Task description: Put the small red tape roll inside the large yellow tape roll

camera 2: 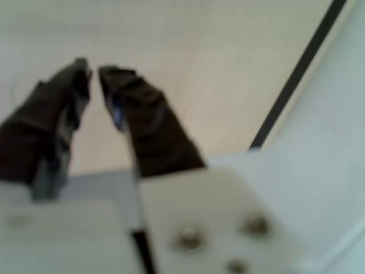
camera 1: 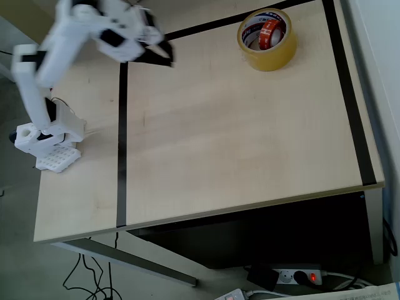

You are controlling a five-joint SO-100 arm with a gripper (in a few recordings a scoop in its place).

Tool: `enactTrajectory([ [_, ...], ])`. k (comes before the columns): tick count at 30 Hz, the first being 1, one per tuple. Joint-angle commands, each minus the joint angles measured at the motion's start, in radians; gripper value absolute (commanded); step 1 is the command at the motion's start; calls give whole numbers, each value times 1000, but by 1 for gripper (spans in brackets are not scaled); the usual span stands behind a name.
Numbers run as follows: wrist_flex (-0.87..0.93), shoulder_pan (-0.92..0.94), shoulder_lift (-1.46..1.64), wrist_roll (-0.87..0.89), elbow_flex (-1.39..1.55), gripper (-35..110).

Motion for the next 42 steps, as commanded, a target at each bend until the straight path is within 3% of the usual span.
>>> enactTrajectory([
  [1, -216, -2, 586, 12, 528, 0],
  [3, -457, -5, 815, 12, 876, 0],
  [9, -749, -5, 1068, 46, 1347, 0],
  [23, -1048, 44, 1726, 114, 2115, 0],
  [29, -1020, 77, 2095, 114, 2450, 0],
  [38, -798, 101, 1956, 155, 2474, 0],
  [42, -589, 67, 2000, 155, 2474, 0],
])
